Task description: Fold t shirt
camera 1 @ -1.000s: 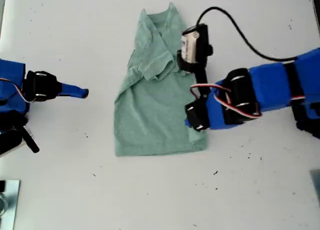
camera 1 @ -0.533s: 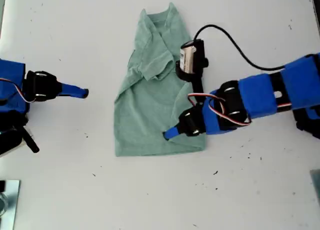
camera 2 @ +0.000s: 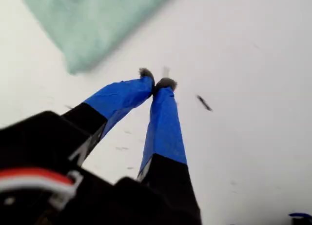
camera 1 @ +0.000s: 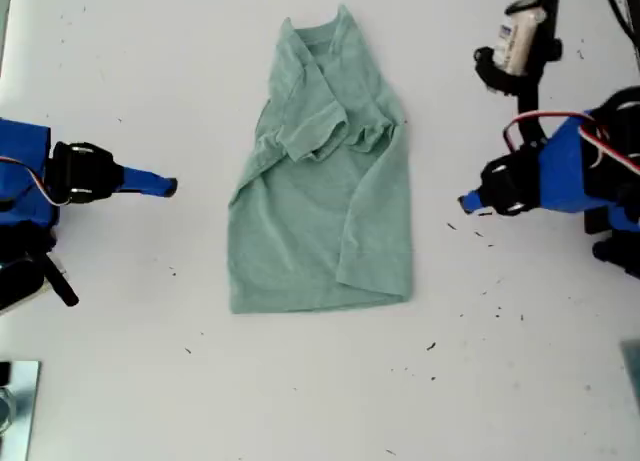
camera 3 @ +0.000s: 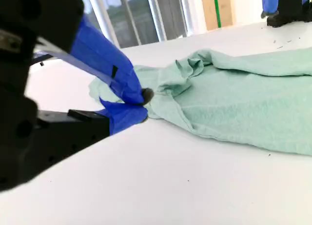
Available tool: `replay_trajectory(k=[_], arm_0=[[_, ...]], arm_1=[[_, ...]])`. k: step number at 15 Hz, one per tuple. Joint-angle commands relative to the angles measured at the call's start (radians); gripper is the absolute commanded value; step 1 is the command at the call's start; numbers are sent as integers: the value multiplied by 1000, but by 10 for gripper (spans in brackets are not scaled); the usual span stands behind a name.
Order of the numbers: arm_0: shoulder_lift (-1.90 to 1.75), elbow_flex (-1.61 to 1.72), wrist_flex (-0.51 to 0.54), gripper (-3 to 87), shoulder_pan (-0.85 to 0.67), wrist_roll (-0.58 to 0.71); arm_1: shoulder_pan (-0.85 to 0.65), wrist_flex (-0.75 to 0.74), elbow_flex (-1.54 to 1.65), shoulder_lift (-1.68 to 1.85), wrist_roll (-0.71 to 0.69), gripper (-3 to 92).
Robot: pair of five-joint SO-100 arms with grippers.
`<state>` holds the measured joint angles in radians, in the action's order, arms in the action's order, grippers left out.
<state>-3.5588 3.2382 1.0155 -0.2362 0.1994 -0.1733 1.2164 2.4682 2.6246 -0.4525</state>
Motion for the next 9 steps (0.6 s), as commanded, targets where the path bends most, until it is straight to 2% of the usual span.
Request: replay_trajectory(k=[1,3,6,9], arm_0=[[-8,14,-8,-2,15,-2],[-8,14,-8,-2,14,-2],[-6,15,-8,-2,9,-11],[87,-150,2,-3,55,-170]], arm_1=[[-31,-135,305,192,-29,24],[-75,-132,480,365,-29,24],[-103,130,635,885,-18,24],[-98,129,635,865,0,24]])
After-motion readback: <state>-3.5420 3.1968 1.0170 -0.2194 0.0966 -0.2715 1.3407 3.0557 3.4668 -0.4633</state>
